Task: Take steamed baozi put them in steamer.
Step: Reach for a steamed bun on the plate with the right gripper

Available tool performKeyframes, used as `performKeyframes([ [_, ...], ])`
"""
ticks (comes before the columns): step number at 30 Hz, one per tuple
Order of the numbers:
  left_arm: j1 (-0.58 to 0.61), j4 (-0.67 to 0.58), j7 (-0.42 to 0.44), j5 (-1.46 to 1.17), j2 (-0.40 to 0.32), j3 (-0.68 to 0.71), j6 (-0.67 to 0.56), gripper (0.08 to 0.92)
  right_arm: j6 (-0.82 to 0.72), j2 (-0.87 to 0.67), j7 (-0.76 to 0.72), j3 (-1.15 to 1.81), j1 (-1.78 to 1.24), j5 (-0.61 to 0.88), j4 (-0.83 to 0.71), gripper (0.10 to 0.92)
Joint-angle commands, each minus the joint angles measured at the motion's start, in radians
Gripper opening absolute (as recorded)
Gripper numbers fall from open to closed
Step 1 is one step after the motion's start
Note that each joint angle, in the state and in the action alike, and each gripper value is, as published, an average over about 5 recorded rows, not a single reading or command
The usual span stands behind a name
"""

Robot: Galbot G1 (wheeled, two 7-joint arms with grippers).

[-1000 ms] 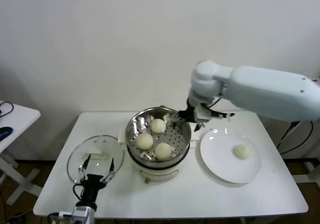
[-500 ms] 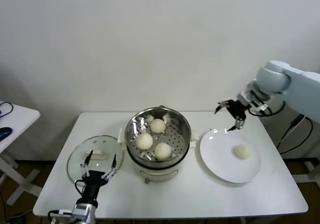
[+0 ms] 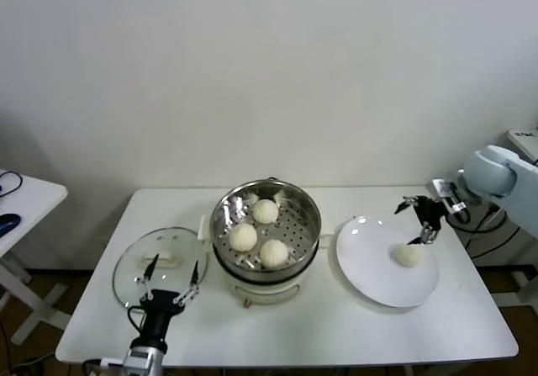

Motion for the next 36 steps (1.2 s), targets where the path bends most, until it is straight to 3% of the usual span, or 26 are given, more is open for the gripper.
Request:
performKeyframes([
  [1, 0.009, -0.003, 0.002, 0.018, -0.003, -0.001, -0.004, 0.823, -0.061, -0.011, 0.027, 0.137, -0.202, -0.049, -0.046, 0.823],
  [17, -0.006, 0.030, 0.001, 0.005, 0.002, -0.007, -0.001, 0.823, -0.045, 0.125, 0.016, 0.140, -0.224, -0.141, -0.277, 0.823],
  [36, -0.023, 0.049, 0.000, -0.002, -0.001, -0.013, 0.003, 0.823, -0.007, 0.262, -0.017, 0.096, -0.186, -0.126, -0.467, 0.823],
])
